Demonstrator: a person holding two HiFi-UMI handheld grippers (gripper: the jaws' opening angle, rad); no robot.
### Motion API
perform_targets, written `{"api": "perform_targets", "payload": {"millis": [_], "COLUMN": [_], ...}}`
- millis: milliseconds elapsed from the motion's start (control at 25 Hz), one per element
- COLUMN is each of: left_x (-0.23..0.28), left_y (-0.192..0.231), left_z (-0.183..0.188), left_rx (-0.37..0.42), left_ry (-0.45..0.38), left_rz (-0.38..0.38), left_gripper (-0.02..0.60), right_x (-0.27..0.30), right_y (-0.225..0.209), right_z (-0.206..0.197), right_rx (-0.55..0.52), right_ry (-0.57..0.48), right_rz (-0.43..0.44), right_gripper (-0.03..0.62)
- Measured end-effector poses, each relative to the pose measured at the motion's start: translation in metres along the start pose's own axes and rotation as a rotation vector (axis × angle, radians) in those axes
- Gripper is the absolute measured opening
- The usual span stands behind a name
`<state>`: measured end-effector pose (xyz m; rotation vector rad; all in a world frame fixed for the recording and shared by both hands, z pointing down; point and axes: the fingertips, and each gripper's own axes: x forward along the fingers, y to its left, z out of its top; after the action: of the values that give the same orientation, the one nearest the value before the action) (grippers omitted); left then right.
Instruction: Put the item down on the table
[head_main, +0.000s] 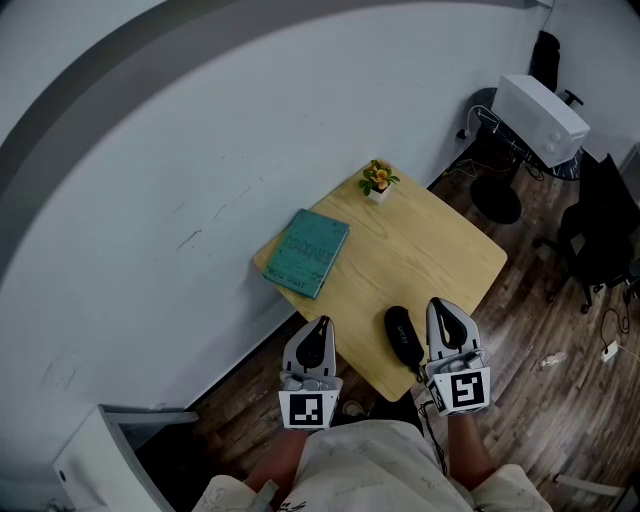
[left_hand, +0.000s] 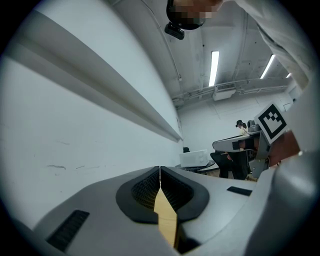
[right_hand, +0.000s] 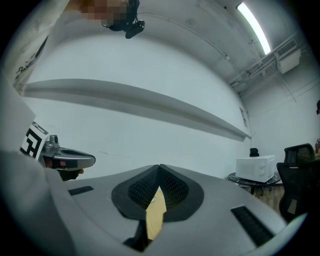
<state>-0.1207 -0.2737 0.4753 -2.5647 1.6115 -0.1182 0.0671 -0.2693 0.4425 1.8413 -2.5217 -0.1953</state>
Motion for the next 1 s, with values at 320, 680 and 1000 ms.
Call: {"api": "perform_targets", "payload": {"millis": [320, 680, 1000], "left_x": [-0.001, -0.003, -0.002], "left_y": [-0.005, -0.009, -0.009], "left_z": [0.0, 0.001, 0.002], "left_rx": [-0.005, -0.003, -0.014], "left_ry": [0.01, 0.004, 0.001], "left_rz": [-0.004, -0.008, -0.008], "left_gripper": [0.009, 0.011, 0.011], "right_x": [-0.003, -0.009, -0.009], "right_y": [-0.001, -0.007, -0.005], "right_z": [-0.002, -0.007, -0.017], "right_rx": [-0.014, 0.021, 0.017], "right_ry": [0.023, 0.044, 0.099], "right_rz": [0.002, -0.028, -0.027], "right_gripper": [0.017, 0.015, 0.017]}}
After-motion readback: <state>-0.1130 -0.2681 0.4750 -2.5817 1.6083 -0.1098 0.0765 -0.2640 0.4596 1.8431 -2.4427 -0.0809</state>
